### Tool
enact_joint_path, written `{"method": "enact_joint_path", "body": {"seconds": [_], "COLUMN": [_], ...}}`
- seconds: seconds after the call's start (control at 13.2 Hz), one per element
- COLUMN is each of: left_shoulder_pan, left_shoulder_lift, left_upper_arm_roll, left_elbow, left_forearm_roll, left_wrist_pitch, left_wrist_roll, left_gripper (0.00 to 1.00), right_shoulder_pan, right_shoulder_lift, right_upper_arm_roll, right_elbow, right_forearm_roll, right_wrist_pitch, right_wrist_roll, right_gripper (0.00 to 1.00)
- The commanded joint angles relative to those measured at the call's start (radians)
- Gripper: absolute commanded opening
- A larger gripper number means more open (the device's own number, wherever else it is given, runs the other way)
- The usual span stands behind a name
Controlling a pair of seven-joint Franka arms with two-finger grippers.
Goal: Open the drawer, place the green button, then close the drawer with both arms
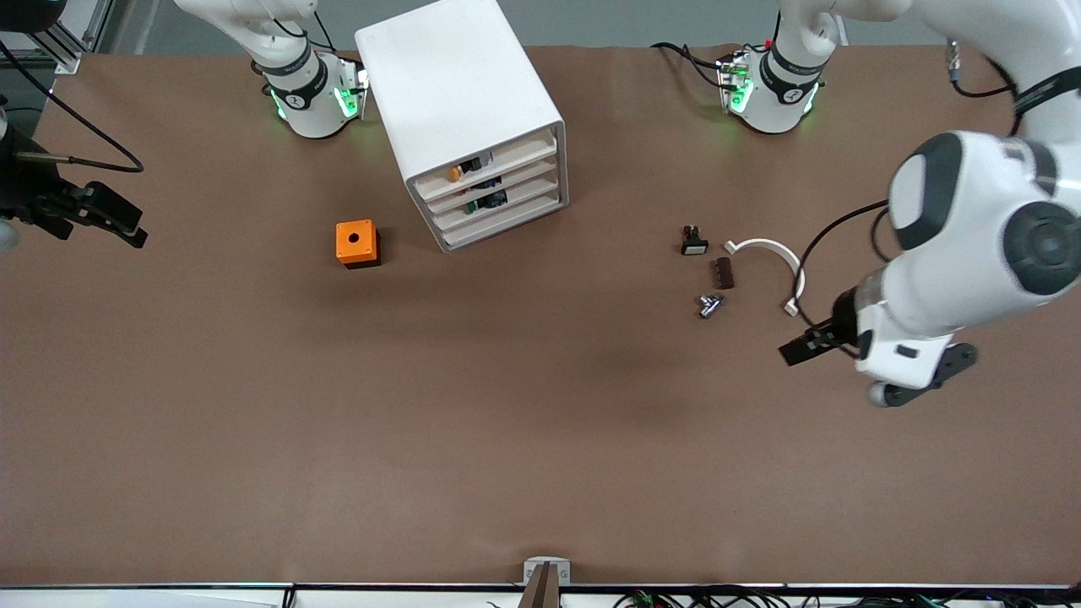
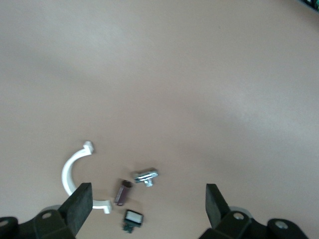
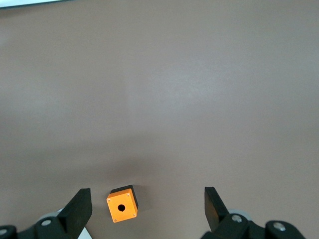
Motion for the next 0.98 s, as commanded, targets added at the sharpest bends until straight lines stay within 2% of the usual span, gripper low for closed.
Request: {"method": "enact_joint_path", "body": {"seconds": [0.0, 0.23, 0.45, 0.68, 0.76, 0.91], "left_shoulder_pan": [0.045, 0.041, 0.070, 0.282, 0.329, 0.343], "left_shoulder_lift": [-0.081, -0.159, -0.235, -0.330, -0.347, -0.408], "left_upper_arm_roll": [-0.006, -0.012, -0.029, -0.229, -0.269, -0.282], "left_elbow": [-0.024, -0.021, -0.038, -0.129, -0.148, -0.214], "left_forearm_roll": [0.023, 0.144, 0.149, 0.147, 0.147, 0.146], "left_wrist_pitch": [-0.055, -0.134, -0.190, -0.202, -0.202, -0.172], "left_wrist_roll": [0.148, 0.269, 0.330, 0.360, 0.363, 0.370], "left_gripper": [1.00, 1.00, 1.00, 1.00, 1.00, 1.00], "right_shoulder_pan": [0.001, 0.000, 0.000, 0.005, 0.011, 0.023], "right_shoulder_lift": [-0.005, -0.006, -0.008, -0.008, -0.009, -0.009], "right_upper_arm_roll": [0.000, 0.000, 0.002, 0.006, 0.008, 0.008], "right_elbow": [0.005, 0.003, -0.003, -0.003, -0.003, -0.003], "right_forearm_roll": [-0.019, -0.019, -0.018, -0.018, -0.018, -0.018], "right_wrist_pitch": [-0.010, -0.008, -0.010, -0.025, -0.024, -0.015], "right_wrist_roll": [-0.012, -0.012, -0.012, -0.015, -0.014, -0.014], "right_gripper": [1.00, 1.00, 1.00, 1.00, 1.00, 1.00]}}
